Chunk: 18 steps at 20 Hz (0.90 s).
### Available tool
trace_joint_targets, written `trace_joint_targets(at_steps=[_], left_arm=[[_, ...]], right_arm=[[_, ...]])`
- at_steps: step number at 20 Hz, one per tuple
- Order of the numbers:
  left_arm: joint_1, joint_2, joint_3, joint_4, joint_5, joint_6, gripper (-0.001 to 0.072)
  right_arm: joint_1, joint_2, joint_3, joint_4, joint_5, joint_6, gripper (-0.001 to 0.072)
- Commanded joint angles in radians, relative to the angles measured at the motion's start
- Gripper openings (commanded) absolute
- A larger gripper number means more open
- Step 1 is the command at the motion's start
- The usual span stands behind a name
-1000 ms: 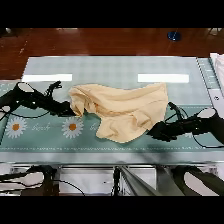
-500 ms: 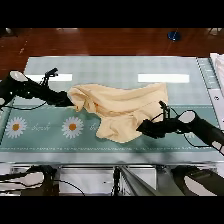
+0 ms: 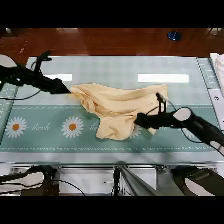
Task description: Fold the shirts.
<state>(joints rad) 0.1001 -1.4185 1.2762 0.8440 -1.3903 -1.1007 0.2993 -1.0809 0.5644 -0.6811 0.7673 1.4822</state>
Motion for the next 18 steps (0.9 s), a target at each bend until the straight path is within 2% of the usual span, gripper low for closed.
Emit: trace_joint_targets(at_steps=[1, 4, 7, 10, 12, 14, 16, 18], left_arm=[[0.024, 0.063, 0.173, -0.136, 0.009, 0.000, 0.0025], [0.061, 0.146, 0.364, -0.259, 0.063, -0.012, 0.0025], [0.082, 0.241, 0.528, -0.261, 0.117, -0.037, 0.0025], [0.108, 0.355, 0.595, -0.253, 0.253, -0.075, 0.0024], [0.127, 0.439, 0.597, -0.212, 0.351, -0.075, 0.0024], [0.131, 0.506, 0.597, -0.179, 0.383, -0.075, 0.0024], [0.131, 0.558, 0.597, -0.094, 0.370, -0.100, 0.0024], [0.131, 0.603, 0.596, 0.078, 0.346, -0.163, 0.0023]], right_arm=[[-0.032, 0.190, 0.174, -0.008, 0.015, -0.027, 0.0017], [-0.156, 0.314, 0.399, -0.011, 0.017, -0.025, 0.0017], [-0.304, 0.362, 0.625, -0.014, 0.030, -0.023, 0.0016], [-0.427, 0.362, 0.798, -0.084, 0.066, 0.035, 0.0016], [-0.492, 0.362, 0.865, -0.145, 0.130, 0.100, 0.0016], [-0.530, 0.362, 0.906, -0.161, 0.247, 0.113, 0.0016], [-0.534, 0.362, 0.946, -0.176, 0.330, 0.063, 0.0016], [-0.534, 0.362, 1.011, -0.276, 0.354, 0.007, 0.0016]])
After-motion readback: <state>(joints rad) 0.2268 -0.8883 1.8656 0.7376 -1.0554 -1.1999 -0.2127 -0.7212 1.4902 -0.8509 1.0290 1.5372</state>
